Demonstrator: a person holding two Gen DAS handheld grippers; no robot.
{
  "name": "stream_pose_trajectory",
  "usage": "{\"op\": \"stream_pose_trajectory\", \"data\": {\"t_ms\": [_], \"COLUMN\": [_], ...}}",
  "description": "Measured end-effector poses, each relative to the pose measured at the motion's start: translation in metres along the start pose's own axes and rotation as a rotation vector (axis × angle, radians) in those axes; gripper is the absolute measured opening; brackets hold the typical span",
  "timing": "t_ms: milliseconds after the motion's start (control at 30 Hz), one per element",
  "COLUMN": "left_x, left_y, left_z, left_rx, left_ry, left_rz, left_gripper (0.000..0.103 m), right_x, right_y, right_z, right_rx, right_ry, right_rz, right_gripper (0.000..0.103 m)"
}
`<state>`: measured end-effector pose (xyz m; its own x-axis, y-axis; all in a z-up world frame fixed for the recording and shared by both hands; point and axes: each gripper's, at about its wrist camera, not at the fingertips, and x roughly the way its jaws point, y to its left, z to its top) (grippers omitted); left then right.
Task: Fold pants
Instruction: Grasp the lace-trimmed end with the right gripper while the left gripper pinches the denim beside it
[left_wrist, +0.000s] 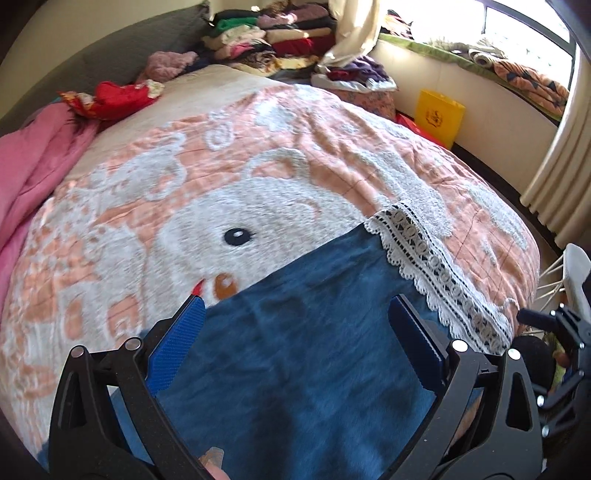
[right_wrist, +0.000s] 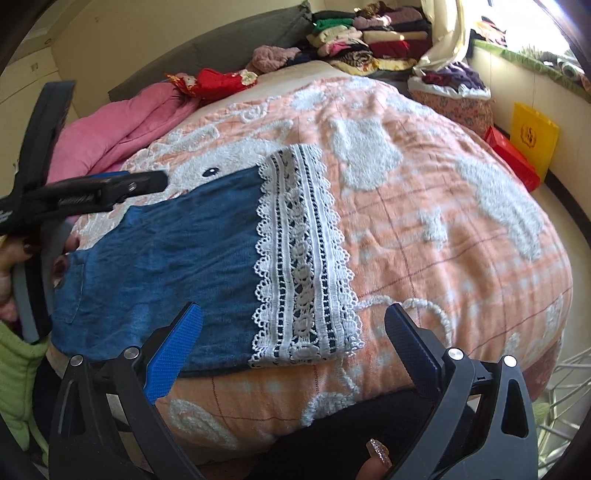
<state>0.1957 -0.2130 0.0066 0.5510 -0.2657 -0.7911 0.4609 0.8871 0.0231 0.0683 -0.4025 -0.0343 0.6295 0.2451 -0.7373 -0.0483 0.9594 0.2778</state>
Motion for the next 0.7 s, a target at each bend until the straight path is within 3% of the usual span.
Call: {"op": "stream_pose_trajectory", "data": {"t_ms": [333, 433, 500, 600, 700], "left_x": [0.064, 0.084, 0.092, 0.095, 0.094], "left_y": [-0.015, -0.017, -0.02, -0.029, -0.031], "left_z": [0.035, 0.038, 0.036, 0.031, 0.032], "left_rx": [0.056, 0.049, 0.058, 0.086, 0.104], "left_ry": [0.063, 0.102, 0.122, 0.123, 0.113], "left_rz": [-0.081, -0.135, -0.165, -0.207, -0.232], "left_gripper": [0.093, 0.091, 0.064, 0.045, 0.041], "right_x": [0.023, 0.03, 0.031, 0.026, 0.029], "right_y": [-0.019, -0.018, -0.016, -0.01, -0.005], "right_z": [0.003, 0.004, 0.004, 0.003, 0.005], "right_rx": [0.125, 0.128, 0.117, 0.083, 0.066], "right_ry": [0.059, 0.084, 0.085, 0.063, 0.07], "right_rz": [0.07, 0.084, 0.092, 0.107, 0.116], "right_gripper": [0.098, 0.099, 0.098, 0.085, 0.073]}}
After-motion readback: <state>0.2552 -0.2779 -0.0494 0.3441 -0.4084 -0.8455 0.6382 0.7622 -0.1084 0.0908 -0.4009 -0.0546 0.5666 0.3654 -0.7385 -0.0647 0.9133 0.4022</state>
